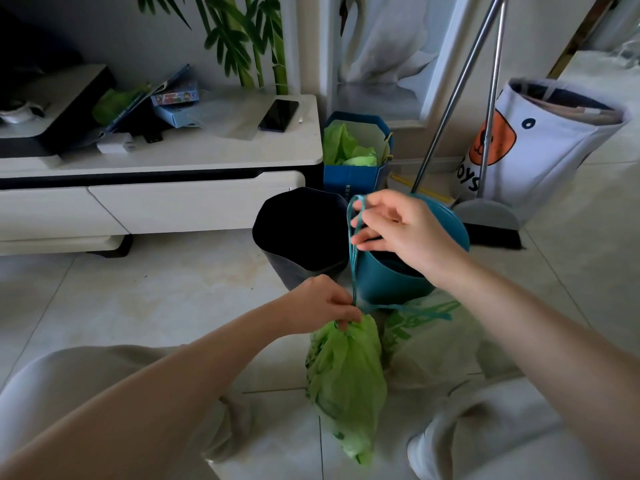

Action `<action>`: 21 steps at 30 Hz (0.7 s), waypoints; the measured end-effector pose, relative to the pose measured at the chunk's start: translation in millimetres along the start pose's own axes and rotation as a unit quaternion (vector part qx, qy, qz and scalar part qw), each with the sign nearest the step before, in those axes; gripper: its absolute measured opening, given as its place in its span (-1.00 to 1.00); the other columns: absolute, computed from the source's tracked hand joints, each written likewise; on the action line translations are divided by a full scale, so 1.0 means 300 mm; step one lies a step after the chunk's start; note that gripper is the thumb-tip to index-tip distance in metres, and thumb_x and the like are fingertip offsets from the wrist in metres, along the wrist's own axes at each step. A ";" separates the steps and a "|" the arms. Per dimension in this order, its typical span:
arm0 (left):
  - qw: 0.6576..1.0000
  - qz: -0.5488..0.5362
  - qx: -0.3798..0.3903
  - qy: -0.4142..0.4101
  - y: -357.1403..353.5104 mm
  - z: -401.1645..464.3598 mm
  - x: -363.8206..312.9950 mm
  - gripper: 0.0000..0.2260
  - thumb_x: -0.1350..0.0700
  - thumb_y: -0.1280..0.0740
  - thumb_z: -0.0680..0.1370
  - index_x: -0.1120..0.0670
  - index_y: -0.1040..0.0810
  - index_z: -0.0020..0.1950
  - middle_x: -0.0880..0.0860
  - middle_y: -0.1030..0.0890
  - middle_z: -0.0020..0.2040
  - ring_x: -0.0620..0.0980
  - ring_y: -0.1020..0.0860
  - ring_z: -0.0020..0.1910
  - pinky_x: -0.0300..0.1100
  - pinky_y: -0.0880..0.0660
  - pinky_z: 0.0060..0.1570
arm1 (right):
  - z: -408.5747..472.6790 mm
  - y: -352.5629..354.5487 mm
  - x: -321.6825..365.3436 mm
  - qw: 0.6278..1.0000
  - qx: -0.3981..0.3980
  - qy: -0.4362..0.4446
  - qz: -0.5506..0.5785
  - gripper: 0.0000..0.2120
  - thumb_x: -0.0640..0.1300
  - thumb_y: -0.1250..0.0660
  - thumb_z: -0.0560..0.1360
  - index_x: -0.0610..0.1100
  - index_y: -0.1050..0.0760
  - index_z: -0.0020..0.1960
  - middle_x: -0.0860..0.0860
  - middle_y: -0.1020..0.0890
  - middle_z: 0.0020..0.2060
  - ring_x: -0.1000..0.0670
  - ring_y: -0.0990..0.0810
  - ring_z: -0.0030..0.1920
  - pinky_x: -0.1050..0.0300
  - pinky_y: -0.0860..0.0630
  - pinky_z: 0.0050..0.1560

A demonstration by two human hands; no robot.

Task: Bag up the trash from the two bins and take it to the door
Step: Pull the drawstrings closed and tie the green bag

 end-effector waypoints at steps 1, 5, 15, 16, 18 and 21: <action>1.000 -0.018 -0.001 0.000 -0.003 -0.002 -0.003 -0.72 -0.04 -0.39 0.50 0.08 -0.65 -0.34 -0.04 -0.57 -0.41 -0.16 -0.36 -0.46 -0.33 -0.33 -0.40 | -0.008 0.000 -0.023 0.999 -0.012 -0.023 -0.044 -0.78 -0.14 -0.24 0.58 -0.10 -0.42 0.22 -0.10 -0.63 -0.04 -0.03 -0.70 -0.16 0.02 -0.66 -0.05; 0.996 -0.088 -0.014 0.011 -0.009 -0.020 -0.003 -0.77 -0.06 -0.40 0.49 0.04 -0.70 -0.27 -0.01 -0.65 -0.36 -0.10 -0.41 -0.46 -0.29 -0.38 -0.40 | -0.061 -0.035 -0.121 0.949 0.052 -0.089 -0.299 -0.50 0.05 -0.21 0.57 0.03 -0.10 0.43 -0.15 -0.66 -0.12 -0.13 -0.65 -0.21 -0.10 -0.58 -0.18; 0.973 -0.210 -0.013 0.098 0.017 -0.031 0.051 -0.83 -0.03 -0.34 0.55 -0.03 -0.71 -0.08 -0.08 -0.74 -0.16 -0.20 -0.66 -0.13 -0.25 -0.56 0.01 | -0.096 -0.065 -0.142 0.910 0.130 -0.061 -0.389 -0.65 -0.02 -0.28 0.55 -0.28 -0.57 -0.24 0.02 -0.49 -0.51 0.15 -0.38 -0.54 0.35 -0.27 -0.52; 0.969 -0.223 -0.008 0.104 0.013 -0.035 0.054 -0.83 -0.03 -0.35 0.55 0.00 -0.71 -0.06 -0.07 -0.74 -0.15 -0.19 -0.66 -0.12 -0.27 -0.56 0.00 | -0.098 -0.063 -0.141 0.907 0.142 -0.060 -0.392 -0.66 -0.02 -0.28 0.54 -0.27 -0.57 -0.23 -0.01 -0.49 -0.48 0.11 -0.40 -0.50 0.31 -0.30 -0.47; 0.962 -0.247 -0.005 0.115 0.011 -0.043 0.058 -0.81 -0.02 -0.36 0.54 0.06 -0.70 -0.01 -0.03 -0.74 -0.14 -0.18 -0.67 -0.12 -0.31 -0.57 -0.05 | -0.104 -0.064 -0.144 0.902 0.176 -0.057 -0.390 -0.67 -0.01 -0.27 0.54 -0.21 -0.56 -0.26 -0.05 -0.50 -0.44 0.05 -0.43 -0.44 0.19 -0.33 -0.40; 0.952 -0.276 -0.017 0.129 0.010 -0.053 0.065 -0.78 0.02 -0.39 0.53 0.13 -0.69 0.03 0.03 -0.74 -0.10 -0.11 -0.67 -0.09 -0.24 -0.56 0.01 | -0.117 -0.076 -0.149 0.898 0.223 -0.043 -0.378 -0.67 0.00 -0.26 0.54 0.00 -0.49 -0.39 0.04 -0.50 -0.48 0.10 -0.44 -0.43 0.13 -0.35 -0.34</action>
Point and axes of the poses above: each hand's wrist, its own z-axis towards the middle knuckle, its own y-axis out of the back of the hand, x = y × z, the point moved 4 cm from there along z, towards the middle knuckle
